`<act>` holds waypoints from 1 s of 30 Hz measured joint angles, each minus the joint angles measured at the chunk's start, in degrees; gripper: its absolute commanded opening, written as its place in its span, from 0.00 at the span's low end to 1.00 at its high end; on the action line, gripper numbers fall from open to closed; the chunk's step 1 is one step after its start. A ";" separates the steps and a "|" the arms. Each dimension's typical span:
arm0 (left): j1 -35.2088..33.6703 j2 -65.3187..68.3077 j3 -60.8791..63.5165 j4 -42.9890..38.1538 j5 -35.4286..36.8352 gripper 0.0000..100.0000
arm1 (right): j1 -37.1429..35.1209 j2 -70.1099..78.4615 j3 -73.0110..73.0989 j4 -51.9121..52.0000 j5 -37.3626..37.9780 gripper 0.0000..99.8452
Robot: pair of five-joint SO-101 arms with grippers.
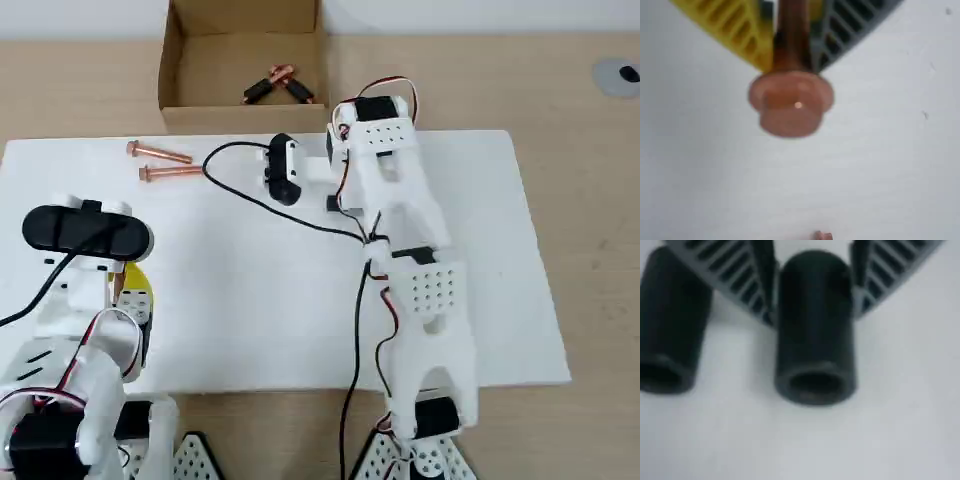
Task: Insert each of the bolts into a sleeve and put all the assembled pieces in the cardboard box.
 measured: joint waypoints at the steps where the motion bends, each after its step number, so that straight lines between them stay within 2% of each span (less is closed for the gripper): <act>1: 0.00 0.00 0.00 0.00 0.00 0.01 | -0.09 0.00 0.00 -0.18 -0.18 0.01; 11: 0.00 0.00 0.00 0.00 0.00 0.01 | -0.09 0.44 -1.41 0.35 -2.20 0.01; 17: 0.00 0.09 0.00 -0.97 0.00 0.01 | -0.44 0.79 -10.11 6.77 -8.18 0.01; 21: -0.26 0.09 0.00 -5.19 2.55 0.01 | -0.44 -0.53 -17.58 9.58 -11.25 0.01; 26: -4.40 0.09 0.00 -10.90 5.10 0.01 | -0.44 -4.57 -20.13 9.76 -16.97 0.01; 30: -5.63 -0.18 0.79 -13.27 9.85 0.01 | -0.44 -10.55 -21.54 9.76 -25.93 0.01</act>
